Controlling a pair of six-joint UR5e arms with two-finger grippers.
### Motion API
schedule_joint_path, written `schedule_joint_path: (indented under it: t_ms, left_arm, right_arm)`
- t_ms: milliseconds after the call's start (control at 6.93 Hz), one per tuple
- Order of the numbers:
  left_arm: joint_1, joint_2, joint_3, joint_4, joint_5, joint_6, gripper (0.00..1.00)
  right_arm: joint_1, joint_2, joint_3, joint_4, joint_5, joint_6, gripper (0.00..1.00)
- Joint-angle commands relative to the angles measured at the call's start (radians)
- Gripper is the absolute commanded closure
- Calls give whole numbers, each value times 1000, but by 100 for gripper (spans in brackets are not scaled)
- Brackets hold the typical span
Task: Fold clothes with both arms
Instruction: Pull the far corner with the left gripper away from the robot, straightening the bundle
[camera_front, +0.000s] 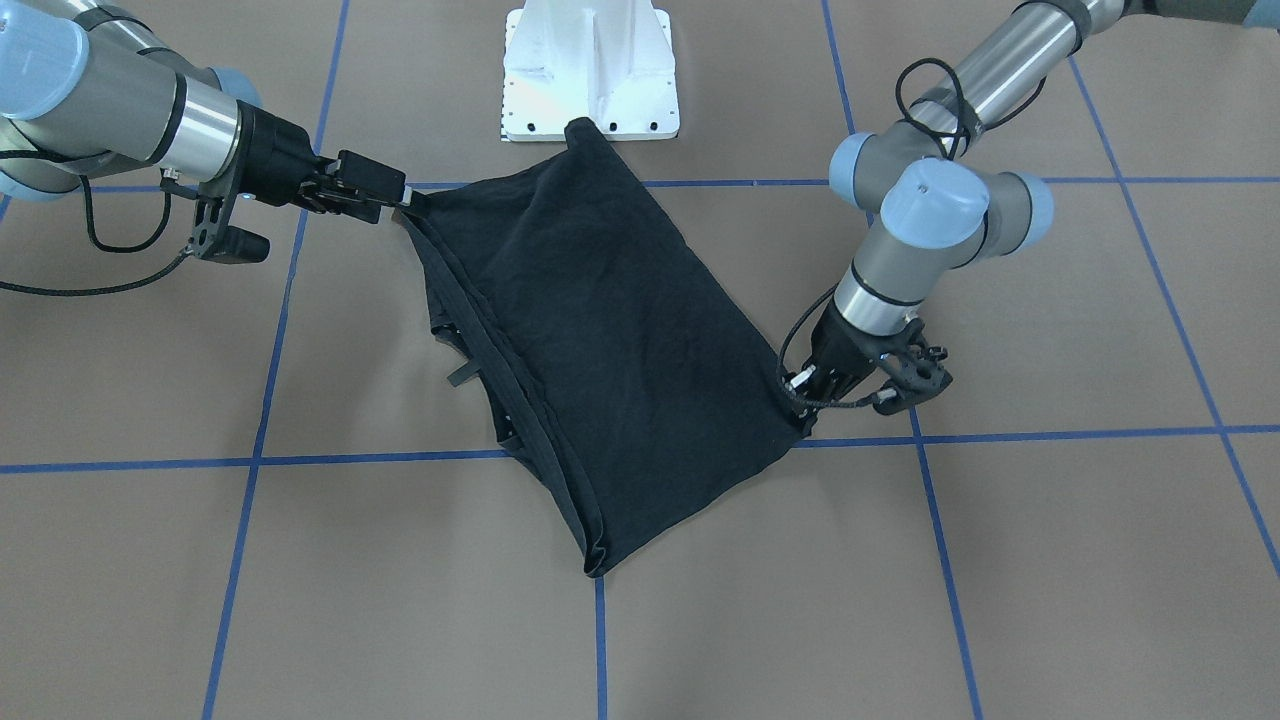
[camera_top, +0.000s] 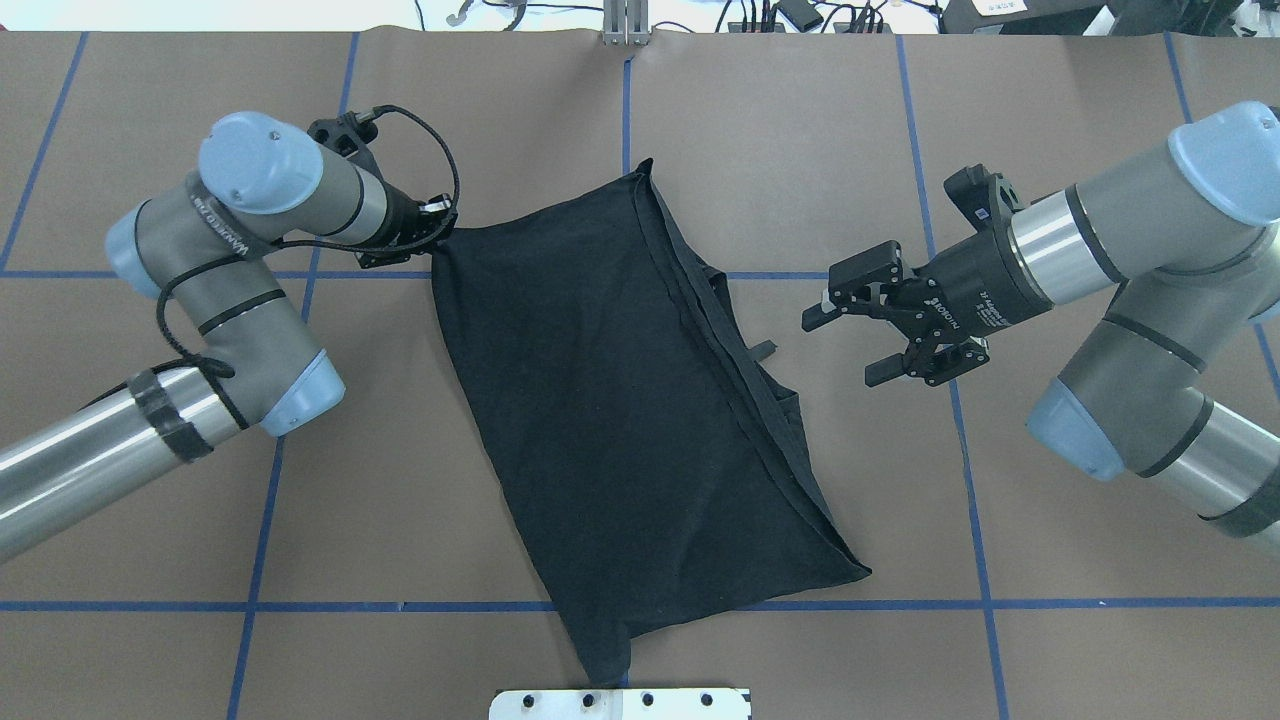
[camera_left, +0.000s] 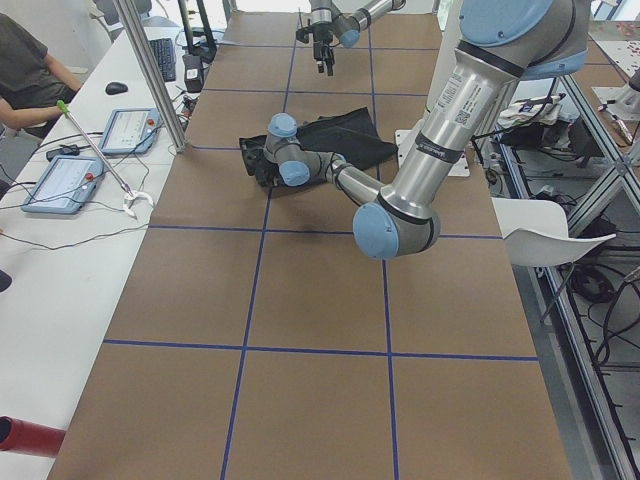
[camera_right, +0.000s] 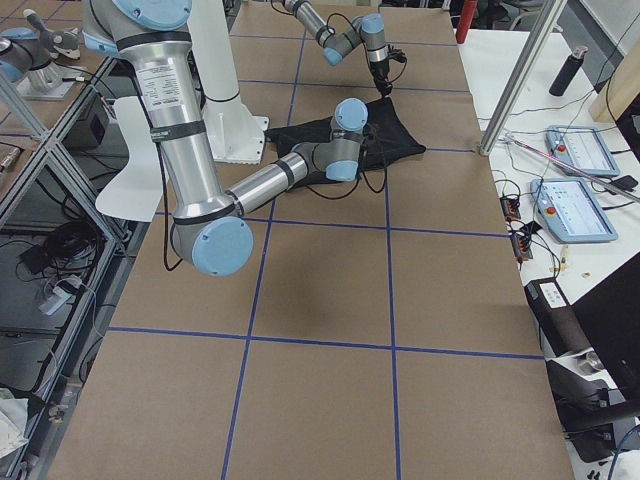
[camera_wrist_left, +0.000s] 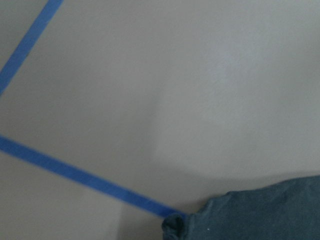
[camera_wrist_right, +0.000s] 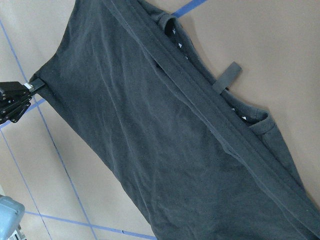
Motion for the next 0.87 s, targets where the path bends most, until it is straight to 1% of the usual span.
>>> schedule_joint_path:
  t_ms: [0,144,288,433,721]
  left_arm:
    - [-25,-138,146,-19,22,1,100]
    - [-36,-185,198,-44,36,1,100]
    - [-37,-215,242,-73,77,26,100]
    - [-40,-229,279,-104,88,39,100]
    - [-40,-267,315,-141,88,39,100]
  right_arm:
    - [23,-3,0,-3,-7,0,0]
    - [30,-3,-1,-5,-7,0,0]
    - [30,-9,-1,-5,-10,0,0]
    - [31,-11,-1,-6,-14,0,0]
    - [30,-12,-7,-11,-31,0,0]
